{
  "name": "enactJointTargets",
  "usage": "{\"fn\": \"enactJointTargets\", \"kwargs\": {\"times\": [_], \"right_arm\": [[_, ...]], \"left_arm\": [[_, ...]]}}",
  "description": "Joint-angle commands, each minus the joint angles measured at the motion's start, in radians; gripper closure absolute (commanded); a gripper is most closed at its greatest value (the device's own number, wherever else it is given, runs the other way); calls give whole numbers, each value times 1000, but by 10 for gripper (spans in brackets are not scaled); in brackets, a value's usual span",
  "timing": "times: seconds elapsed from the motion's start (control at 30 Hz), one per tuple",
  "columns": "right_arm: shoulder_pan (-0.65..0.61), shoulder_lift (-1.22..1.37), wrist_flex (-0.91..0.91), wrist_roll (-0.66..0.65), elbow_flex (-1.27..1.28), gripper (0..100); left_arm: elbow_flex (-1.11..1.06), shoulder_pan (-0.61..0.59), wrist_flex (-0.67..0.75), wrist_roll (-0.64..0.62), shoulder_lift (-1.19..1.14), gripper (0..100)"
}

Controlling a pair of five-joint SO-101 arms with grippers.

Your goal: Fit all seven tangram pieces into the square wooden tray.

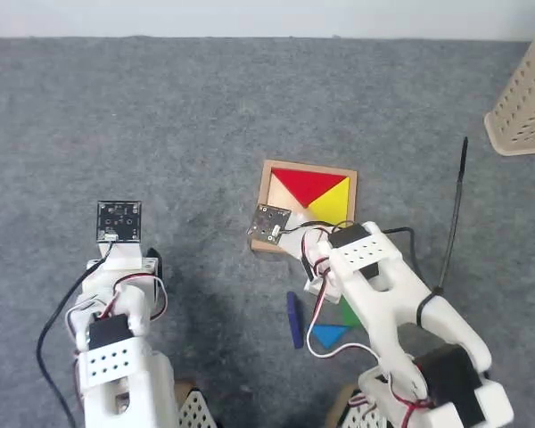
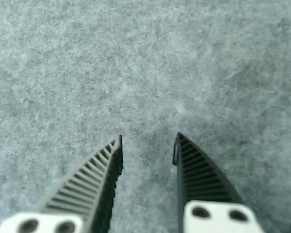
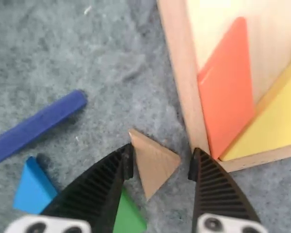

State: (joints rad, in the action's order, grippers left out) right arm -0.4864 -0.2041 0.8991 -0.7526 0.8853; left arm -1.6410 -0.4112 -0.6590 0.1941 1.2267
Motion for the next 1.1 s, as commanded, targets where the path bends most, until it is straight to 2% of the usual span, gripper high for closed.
{"fn": "enactJointTargets", "kwargs": {"times": [0.0,0.37,0.47,0.87,0.97,1.07], "right_arm": [[-19,28,12,-15,-18,837],[-16,27,81,-25,-3,835],[-19,4,113,-66,2,835],[-15,-82,108,-71,55,835],[-15,-82,85,-61,57,844],[-15,-91,65,-21,57,902]], "left_arm": [[4,-5,26,6,20,832],[4,-5,26,6,20,832],[4,-5,26,6,20,832],[4,-5,26,6,20,832],[4,-5,26,6,20,832],[4,-5,26,6,20,832]]}}
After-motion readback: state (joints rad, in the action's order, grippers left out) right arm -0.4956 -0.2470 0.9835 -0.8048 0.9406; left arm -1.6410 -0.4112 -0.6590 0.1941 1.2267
